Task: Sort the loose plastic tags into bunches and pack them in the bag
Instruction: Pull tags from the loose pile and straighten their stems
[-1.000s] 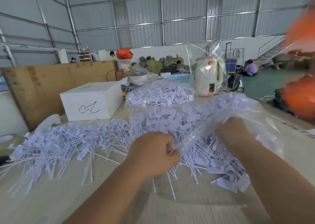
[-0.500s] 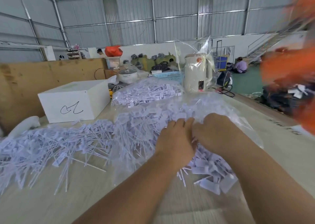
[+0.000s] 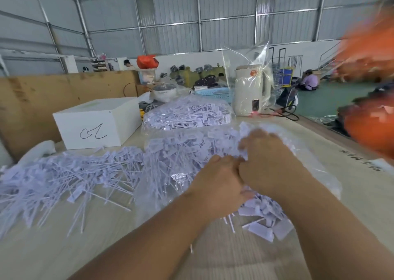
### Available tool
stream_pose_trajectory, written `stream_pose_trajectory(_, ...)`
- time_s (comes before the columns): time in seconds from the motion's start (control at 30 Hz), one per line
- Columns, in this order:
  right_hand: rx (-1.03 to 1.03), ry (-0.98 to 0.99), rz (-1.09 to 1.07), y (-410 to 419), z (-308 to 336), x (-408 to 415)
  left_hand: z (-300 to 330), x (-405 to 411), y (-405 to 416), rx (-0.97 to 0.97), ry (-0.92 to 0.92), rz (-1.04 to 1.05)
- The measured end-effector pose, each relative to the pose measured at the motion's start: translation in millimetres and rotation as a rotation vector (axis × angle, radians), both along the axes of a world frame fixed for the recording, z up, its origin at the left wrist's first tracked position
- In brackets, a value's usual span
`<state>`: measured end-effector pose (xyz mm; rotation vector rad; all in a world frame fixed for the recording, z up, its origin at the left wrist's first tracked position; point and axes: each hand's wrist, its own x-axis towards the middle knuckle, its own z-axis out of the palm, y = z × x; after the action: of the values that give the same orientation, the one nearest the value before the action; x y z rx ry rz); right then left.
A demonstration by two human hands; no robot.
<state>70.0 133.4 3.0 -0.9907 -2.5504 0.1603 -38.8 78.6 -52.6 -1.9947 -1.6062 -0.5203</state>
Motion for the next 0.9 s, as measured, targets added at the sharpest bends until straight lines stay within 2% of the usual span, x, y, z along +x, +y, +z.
stream_pose_trajectory(0.1, -0.236, -0.221, -0.044, 7.8, -5.9, -2.0, -0.7, -14.7, -17.1, -0.231, 0.023, 0.109)
stream_pose_trajectory(0.2, -0.272, -0.211, -0.11, 8.7, -6.1, -0.4, 0.9, -37.7, -39.7, -0.277, -0.108, 0.176)
stream_pose_trajectory(0.23, -0.247, -0.181, -0.146, 6.1, -5.9, -0.5, 2.0, -47.0, -46.6, -0.264, -0.138, 0.204)
stream_pose_trajectory(0.3, -0.025, -0.13, -0.177, 0.6, -8.0, -3.9, 3.4, -60.9, -58.9, -0.261, -0.17, 0.281)
stream_pose_trajectory(0.37, 0.169, -0.112, -0.058, -1.1, -16.0, -11.8, -0.1, -63.1, -66.3, -0.263, -0.199, 0.371)
stream_pose_trajectory(0.43, 0.141, -0.173, 0.111, -0.6, -29.0, -20.3, -6.5, -59.1, -67.0, -0.264, -0.179, 0.449)
stream_pose_trajectory(0.5, 0.033, -0.315, 0.173, 1.6, -43.3, -27.7, -9.3, -55.9, -64.3, -0.249, -0.119, 0.47)
stream_pose_trajectory(0.6, -0.037, -0.391, 0.129, 12.7, -55.5, -31.0, -1.0, -58.8, -71.3, -0.345, -0.275, 0.411)
stream_pose_trajectory(0.67, -0.042, -0.373, 0.093, 17.9, -57.5, -31.7, 4.9, -66.5, -83.7, -0.462, -0.444, 0.377)
stream_pose_trajectory(0.77, 0.014, -0.294, 0.097, 15.9, -58.3, -34.4, 9.8, -82.0, -100.8, -0.674, -0.601, 0.349)
stream_pose_trajectory(0.87, 0.135, -0.05, 0.267, 7.3, -55.5, -35.9, 13.3, -92.9, -104.7, -0.793, -0.691, 0.274)
stream_pose_trajectory(0.9, 0.157, -0.025, 0.333, 2.5, -54.1, -36.9, 13.2, -94.5, -104.1, -0.8, -0.711, 0.251)
